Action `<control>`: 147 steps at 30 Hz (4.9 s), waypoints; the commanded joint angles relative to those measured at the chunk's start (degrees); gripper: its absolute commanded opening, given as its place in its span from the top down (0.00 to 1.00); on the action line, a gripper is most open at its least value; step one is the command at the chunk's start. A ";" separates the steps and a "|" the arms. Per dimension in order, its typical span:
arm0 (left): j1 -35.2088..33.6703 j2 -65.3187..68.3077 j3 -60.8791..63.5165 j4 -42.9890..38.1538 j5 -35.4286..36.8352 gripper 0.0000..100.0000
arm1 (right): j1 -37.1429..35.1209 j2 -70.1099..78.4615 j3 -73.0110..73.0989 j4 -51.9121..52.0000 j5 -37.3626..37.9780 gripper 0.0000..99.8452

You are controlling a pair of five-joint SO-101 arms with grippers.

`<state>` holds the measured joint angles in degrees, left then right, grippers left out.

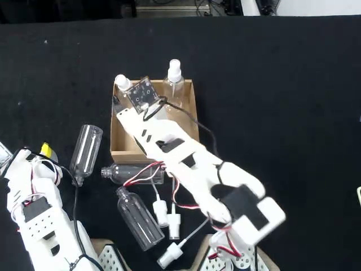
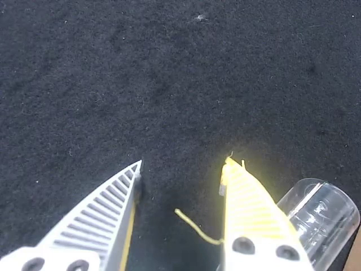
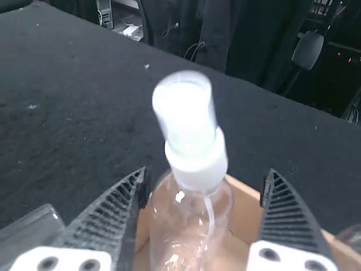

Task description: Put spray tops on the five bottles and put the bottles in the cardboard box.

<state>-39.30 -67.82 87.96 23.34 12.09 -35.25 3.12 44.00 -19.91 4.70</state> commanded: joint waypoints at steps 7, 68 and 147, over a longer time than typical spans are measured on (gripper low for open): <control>-0.31 -0.70 -2.59 -1.23 0.09 0.80 | -0.26 -19.56 -0.31 25.67 -0.44 0.73; -0.31 -0.70 -2.68 -1.23 0.09 0.80 | -1.14 8.75 -9.45 16.18 -14.86 0.99; 0.13 -0.70 -2.68 -1.23 0.09 0.80 | 9.23 -37.49 -0.84 62.15 -4.84 0.98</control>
<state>-39.30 -67.82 87.96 23.34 12.09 -29.19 -27.30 43.47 33.89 -3.74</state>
